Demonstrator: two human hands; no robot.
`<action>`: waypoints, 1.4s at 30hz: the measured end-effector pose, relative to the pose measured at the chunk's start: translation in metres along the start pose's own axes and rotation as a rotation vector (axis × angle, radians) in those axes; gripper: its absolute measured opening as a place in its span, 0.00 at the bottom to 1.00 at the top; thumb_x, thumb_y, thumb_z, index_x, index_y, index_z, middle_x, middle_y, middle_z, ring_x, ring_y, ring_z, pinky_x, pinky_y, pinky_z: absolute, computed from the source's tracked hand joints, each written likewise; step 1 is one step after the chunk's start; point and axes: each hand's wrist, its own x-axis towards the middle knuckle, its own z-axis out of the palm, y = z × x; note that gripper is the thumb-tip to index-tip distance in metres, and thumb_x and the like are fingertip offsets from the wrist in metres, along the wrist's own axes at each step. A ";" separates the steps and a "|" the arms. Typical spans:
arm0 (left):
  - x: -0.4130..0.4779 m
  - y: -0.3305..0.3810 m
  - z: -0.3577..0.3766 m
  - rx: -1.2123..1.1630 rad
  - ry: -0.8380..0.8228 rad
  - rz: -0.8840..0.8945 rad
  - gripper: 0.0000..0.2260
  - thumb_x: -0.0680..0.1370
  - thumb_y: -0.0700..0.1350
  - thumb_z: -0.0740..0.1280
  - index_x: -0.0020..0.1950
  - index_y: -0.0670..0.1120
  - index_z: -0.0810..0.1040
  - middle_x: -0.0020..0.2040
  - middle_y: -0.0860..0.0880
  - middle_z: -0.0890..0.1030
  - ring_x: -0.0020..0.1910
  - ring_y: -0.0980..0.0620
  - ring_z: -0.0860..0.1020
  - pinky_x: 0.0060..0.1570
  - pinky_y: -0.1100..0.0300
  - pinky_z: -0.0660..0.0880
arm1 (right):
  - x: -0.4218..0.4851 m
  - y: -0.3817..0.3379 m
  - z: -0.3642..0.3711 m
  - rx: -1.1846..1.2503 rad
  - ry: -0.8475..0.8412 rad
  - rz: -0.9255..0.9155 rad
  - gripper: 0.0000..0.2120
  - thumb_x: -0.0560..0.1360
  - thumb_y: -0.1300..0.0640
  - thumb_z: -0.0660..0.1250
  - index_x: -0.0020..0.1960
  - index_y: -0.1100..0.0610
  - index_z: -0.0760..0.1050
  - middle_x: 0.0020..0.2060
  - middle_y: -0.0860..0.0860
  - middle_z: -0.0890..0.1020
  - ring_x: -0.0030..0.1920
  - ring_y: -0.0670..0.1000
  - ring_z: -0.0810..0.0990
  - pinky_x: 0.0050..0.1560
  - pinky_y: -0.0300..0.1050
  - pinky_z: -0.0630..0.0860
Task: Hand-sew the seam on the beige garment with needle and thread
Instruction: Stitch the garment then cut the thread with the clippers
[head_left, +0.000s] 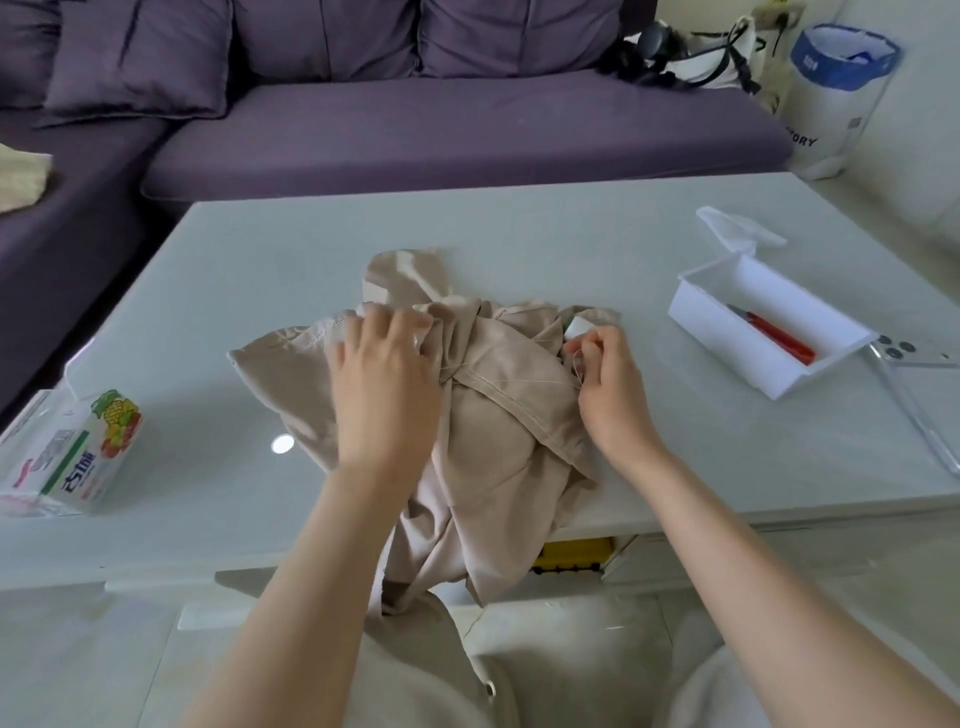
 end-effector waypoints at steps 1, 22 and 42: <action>0.004 0.007 0.007 -0.068 0.018 0.064 0.16 0.75 0.40 0.54 0.55 0.42 0.78 0.54 0.42 0.78 0.54 0.40 0.73 0.57 0.51 0.64 | 0.001 0.001 0.000 0.004 -0.006 0.010 0.08 0.82 0.60 0.50 0.48 0.59 0.66 0.48 0.54 0.77 0.41 0.42 0.72 0.41 0.26 0.67; -0.001 -0.004 -0.007 -0.259 0.024 -0.018 0.06 0.76 0.38 0.67 0.41 0.43 0.82 0.38 0.51 0.80 0.47 0.45 0.73 0.52 0.51 0.69 | 0.007 -0.004 0.004 -0.045 -0.104 0.016 0.08 0.83 0.60 0.49 0.50 0.57 0.67 0.52 0.52 0.76 0.49 0.47 0.72 0.41 0.28 0.64; -0.006 -0.014 -0.014 -0.141 0.055 0.020 0.13 0.74 0.35 0.61 0.55 0.42 0.80 0.54 0.42 0.79 0.54 0.39 0.74 0.54 0.50 0.67 | 0.006 -0.019 0.005 -0.058 -0.045 -0.006 0.08 0.82 0.62 0.50 0.50 0.59 0.66 0.49 0.54 0.75 0.41 0.44 0.70 0.38 0.23 0.65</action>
